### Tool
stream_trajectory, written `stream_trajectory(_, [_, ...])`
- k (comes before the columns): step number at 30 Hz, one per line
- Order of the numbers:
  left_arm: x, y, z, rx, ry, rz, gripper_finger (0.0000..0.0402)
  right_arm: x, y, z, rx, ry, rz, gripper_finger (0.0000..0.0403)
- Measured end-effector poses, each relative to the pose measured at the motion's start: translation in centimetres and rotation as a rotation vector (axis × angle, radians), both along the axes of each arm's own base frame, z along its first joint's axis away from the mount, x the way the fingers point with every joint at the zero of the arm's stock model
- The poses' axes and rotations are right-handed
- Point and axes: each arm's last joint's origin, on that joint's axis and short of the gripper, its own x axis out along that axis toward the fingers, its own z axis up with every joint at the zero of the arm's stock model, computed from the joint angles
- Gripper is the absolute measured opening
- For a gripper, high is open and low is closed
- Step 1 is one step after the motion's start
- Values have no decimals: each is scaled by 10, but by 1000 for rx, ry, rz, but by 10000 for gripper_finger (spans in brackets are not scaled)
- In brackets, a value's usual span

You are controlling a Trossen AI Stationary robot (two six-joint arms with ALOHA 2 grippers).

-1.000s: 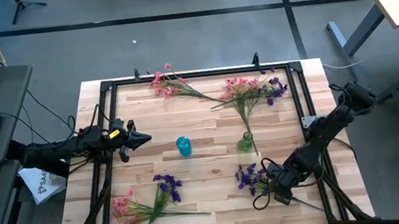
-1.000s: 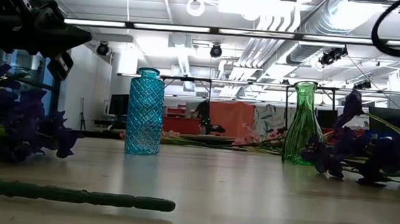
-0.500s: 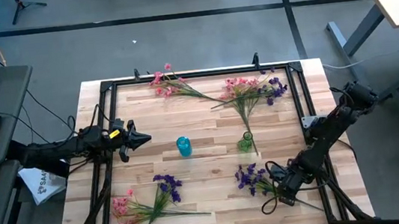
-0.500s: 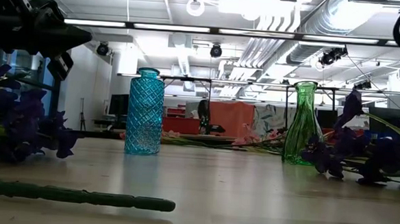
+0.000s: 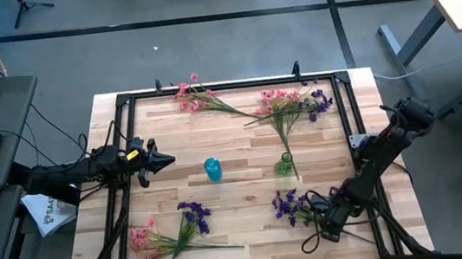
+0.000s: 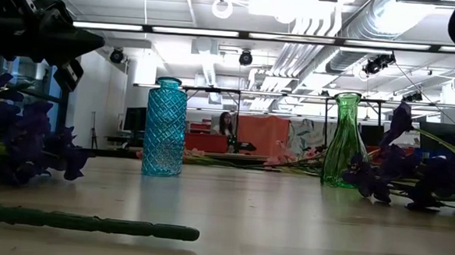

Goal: Sort flowers into vase by color
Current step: Put the bottom right violet flowers into the green vase

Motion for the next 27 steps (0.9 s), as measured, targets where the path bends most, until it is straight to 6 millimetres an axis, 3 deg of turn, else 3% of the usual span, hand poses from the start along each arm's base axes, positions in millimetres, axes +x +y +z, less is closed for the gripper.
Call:
stream_trajectory(10, [0, 0, 0, 0, -1, 0, 0, 20, 18, -14, -201, 177, -15, 252])
stream_trajectory(13, [0, 0, 0, 0, 0, 0, 0, 23, 20, -14, -223, 198, -15, 199])
stream_trajectory(18, [0, 0, 0, 0, 0, 0, 0, 27, 24, -8, -212, 178, 15, 27])
stream_trajectory(22, [0, 0, 0, 0, 0, -1, 0, 39, 24, 6, -221, 111, 53, 15])
stream_trajectory(27, [0, 0, 0, 0, -1, 0, 0, 78, 11, 45, -237, -216, 153, 5])
